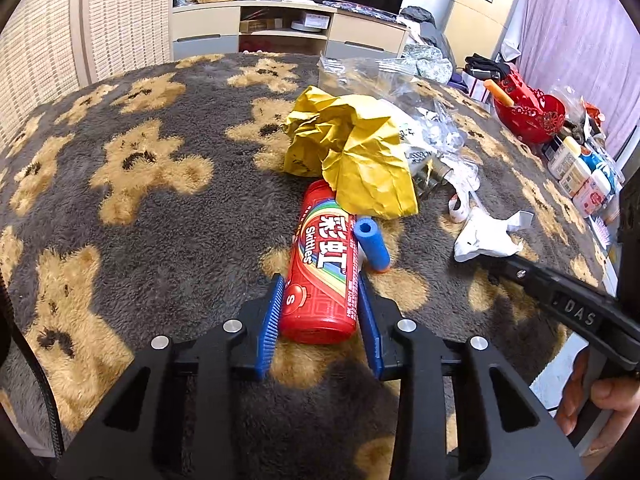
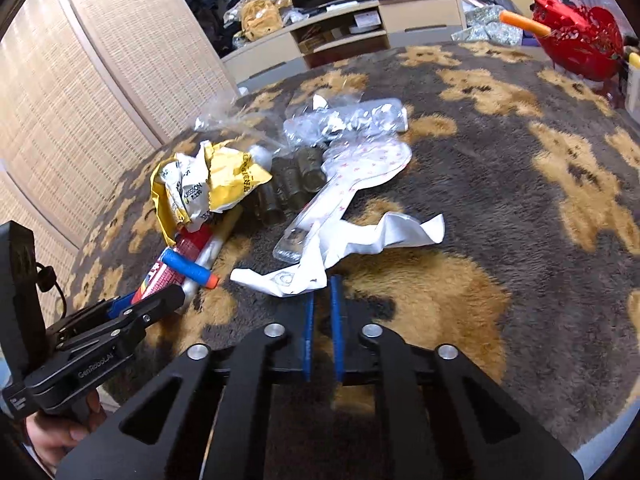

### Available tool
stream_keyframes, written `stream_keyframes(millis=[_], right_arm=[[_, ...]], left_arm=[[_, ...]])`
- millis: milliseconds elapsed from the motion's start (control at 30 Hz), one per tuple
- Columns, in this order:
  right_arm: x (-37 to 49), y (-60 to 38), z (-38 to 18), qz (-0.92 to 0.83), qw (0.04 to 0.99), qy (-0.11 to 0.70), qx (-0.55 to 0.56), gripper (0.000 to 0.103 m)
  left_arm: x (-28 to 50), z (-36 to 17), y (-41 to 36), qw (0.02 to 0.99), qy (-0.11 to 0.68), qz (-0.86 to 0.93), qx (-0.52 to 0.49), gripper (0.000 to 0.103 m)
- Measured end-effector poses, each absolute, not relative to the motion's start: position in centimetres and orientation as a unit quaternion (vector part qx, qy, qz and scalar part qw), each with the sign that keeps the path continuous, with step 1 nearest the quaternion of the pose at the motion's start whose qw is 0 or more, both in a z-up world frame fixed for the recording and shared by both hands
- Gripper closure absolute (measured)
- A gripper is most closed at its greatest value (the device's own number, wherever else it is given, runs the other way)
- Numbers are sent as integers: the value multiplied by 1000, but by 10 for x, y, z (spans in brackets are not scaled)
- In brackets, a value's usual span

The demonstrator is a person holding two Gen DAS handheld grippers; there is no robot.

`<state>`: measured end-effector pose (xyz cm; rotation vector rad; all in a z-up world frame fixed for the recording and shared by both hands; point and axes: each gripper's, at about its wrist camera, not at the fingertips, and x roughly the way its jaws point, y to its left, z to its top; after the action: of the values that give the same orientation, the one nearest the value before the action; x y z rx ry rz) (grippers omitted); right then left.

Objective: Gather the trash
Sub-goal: 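Move back to the table and grasp the red Skittles tube with the left gripper, then grasp white paper with the right gripper while the left carries the Skittles tube toward the bin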

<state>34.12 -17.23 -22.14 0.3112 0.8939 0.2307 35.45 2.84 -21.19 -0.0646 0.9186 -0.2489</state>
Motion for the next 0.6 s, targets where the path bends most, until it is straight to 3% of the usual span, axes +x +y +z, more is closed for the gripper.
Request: stream_keyframes(millis=[200, 433, 467, 500, 533, 567, 600], right_arm=[[331, -178, -213, 114, 887, 424, 145, 101], [324, -171, -208, 110, 887, 426, 138, 95], [324, -170, -208, 111, 887, 427, 139, 87], [324, -169, -207, 114, 887, 425, 140, 67], [323, -168, -206, 115, 888, 422, 142, 55], [322, -168, -205, 114, 890, 418, 142, 48], [322, -166, -204, 112, 892, 414, 139, 48]], left_arm=[[339, -211, 30, 888, 446, -109, -19, 70], [321, -212, 38, 886, 451, -104, -16, 70], [319, -213, 40, 886, 451, -103, -17, 70], [317, -213, 41, 886, 452, -103, -19, 70], [315, -213, 42, 886, 452, -103, -19, 70], [314, -213, 43, 886, 452, -103, -20, 70], [313, -214, 44, 886, 451, -104, -20, 70]])
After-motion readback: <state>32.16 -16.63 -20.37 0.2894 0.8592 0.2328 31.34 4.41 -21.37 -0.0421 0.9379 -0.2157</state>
